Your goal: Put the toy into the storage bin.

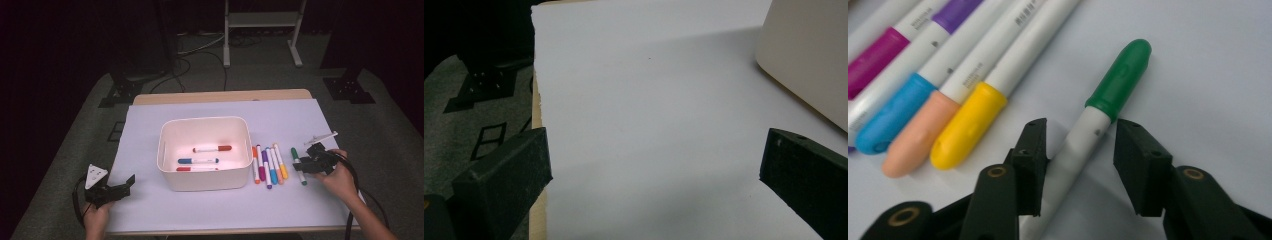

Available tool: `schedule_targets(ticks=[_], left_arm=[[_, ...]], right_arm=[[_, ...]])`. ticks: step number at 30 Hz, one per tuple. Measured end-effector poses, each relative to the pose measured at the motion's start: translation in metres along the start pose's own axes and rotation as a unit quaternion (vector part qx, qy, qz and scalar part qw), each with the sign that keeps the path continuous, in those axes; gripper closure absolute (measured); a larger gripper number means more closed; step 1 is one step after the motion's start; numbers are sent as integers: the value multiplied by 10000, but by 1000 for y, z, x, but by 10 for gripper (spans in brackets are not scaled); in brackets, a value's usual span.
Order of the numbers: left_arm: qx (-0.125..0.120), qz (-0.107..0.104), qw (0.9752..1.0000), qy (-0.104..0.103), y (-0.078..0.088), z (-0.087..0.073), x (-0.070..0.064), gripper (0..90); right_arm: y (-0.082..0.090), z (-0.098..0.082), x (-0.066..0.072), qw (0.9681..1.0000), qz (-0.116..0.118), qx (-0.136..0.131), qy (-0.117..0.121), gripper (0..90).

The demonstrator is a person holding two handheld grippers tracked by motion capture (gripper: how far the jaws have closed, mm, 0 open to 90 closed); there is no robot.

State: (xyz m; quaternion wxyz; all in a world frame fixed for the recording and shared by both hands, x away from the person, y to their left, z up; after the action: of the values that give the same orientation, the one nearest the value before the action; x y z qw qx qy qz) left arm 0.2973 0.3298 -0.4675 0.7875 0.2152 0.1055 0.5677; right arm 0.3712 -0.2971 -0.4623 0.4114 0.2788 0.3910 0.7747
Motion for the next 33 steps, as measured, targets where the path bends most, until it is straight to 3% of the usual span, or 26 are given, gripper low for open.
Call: schedule_targets(ticks=[7, 12, 17, 22, 33], left_arm=[[1, -1, 10000, -6, 0, 0, 0, 0], [2, 3, 10000, -9, 0, 0, 0, 0], [15, 4, 10000, -11, 0, 0, 0, 0], [20, 15, 10000, -15, 0, 0, 0, 0], [12, 11, 10000, -17, 0, 0, 0, 0]], right_arm=[[7, -8, -8, 9997, -238, -13, -87, 728], [8, -9, -10, 9996, -239, -16, -150, 752], [11, -12, -10, 9995, 41, 24, -303, 755], [20, -10, -5, 9985, 355, -110, -408, 755], [51, 16, 19, 9963, 760, -368, -171, 755]])
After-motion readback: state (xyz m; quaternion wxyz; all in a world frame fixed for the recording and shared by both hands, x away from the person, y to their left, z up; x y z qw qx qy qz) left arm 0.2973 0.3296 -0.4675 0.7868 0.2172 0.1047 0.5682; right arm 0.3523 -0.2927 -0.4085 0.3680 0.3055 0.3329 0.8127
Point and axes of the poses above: each handheld gripper's, and its own axes: y roughly backward along the jaws, z roughly out of its top, x roughly to its left, the point moved 3 cm from there along -y, roughly forward along the jaws, and after that the axes turned 4 degrees about -y, right-handed, at the moved point
